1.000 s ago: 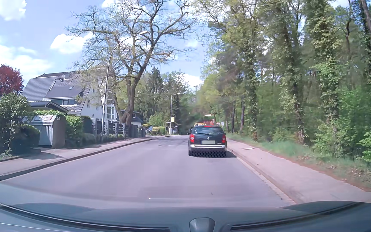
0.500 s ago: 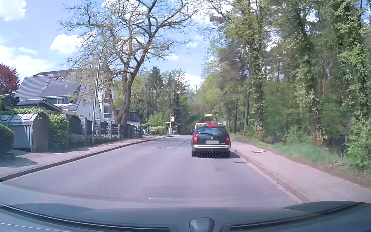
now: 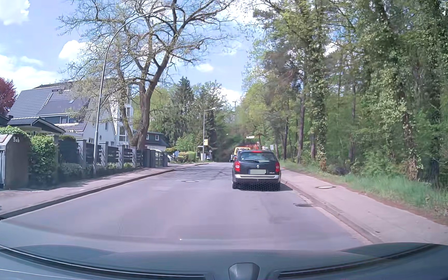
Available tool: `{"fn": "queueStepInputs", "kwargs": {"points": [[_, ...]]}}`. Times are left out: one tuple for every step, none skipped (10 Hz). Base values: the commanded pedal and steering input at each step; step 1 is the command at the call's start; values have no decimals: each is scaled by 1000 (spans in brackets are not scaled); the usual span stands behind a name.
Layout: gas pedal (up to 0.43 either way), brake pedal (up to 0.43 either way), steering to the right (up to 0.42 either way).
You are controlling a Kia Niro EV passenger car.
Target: Follow the waypoints while adhering to traffic rules and regulations
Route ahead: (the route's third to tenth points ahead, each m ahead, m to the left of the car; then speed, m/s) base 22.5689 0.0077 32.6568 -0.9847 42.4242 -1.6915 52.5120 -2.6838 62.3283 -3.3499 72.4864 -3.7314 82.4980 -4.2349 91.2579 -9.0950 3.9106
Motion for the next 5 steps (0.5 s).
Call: {"fn": "queueStepInputs", "kwargs": {"points": [[0,0,6],[0,0,6],[0,6,6],[0,12,6],[0,6,6]]}}
